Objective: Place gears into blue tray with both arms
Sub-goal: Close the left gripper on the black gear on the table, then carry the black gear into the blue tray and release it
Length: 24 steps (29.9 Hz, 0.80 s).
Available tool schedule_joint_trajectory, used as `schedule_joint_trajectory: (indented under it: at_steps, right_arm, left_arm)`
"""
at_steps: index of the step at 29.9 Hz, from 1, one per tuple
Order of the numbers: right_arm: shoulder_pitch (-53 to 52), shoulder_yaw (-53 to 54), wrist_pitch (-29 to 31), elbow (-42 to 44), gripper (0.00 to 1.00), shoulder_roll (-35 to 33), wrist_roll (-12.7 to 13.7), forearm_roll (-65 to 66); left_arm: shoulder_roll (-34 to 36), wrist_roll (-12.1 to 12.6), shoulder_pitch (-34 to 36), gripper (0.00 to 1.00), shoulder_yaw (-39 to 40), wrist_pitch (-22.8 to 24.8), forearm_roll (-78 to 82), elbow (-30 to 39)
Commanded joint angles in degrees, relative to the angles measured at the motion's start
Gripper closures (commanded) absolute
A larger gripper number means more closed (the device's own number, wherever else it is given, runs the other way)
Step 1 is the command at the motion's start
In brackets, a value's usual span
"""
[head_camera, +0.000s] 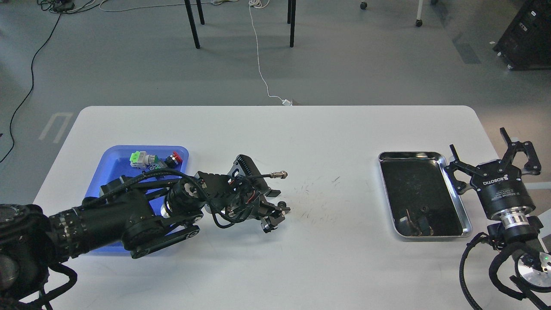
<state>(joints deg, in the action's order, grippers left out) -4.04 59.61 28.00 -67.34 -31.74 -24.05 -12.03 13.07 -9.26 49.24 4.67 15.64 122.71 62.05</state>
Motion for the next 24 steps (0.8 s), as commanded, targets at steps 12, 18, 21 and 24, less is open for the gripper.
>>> schedule_joint_trajectory:
  at_steps: [12,18,21,24]
  right_arm:
    - [0.00,1.21,0.00,0.54,0.01,-0.61,-0.38,-0.01]
    - [-0.09,1.74,0.00,0.37,0.01,-0.61,-0.38,-0.01]
    - [-0.18,1.74,0.00,0.45,0.01,-0.70,-0.38,-0.01]
    - [-0.44,1.74,0.00,0.54,0.01,-0.70,-0.29,0.08]
  left_arm:
    - [0.81,-0.23,0.15,0.86,0.43,0.18,-0.01,0.96]
    - [10.02,-0.75,0.68,0.87,4.46,-0.70,-2.11,10.43]
    - [18.28,-1.28,0.24,0.86,9.73,-0.96,-7.46,16.07]
    - [29.18,-3.65,-0.11,0.86,10.98,-1.05,-14.32,16.70]
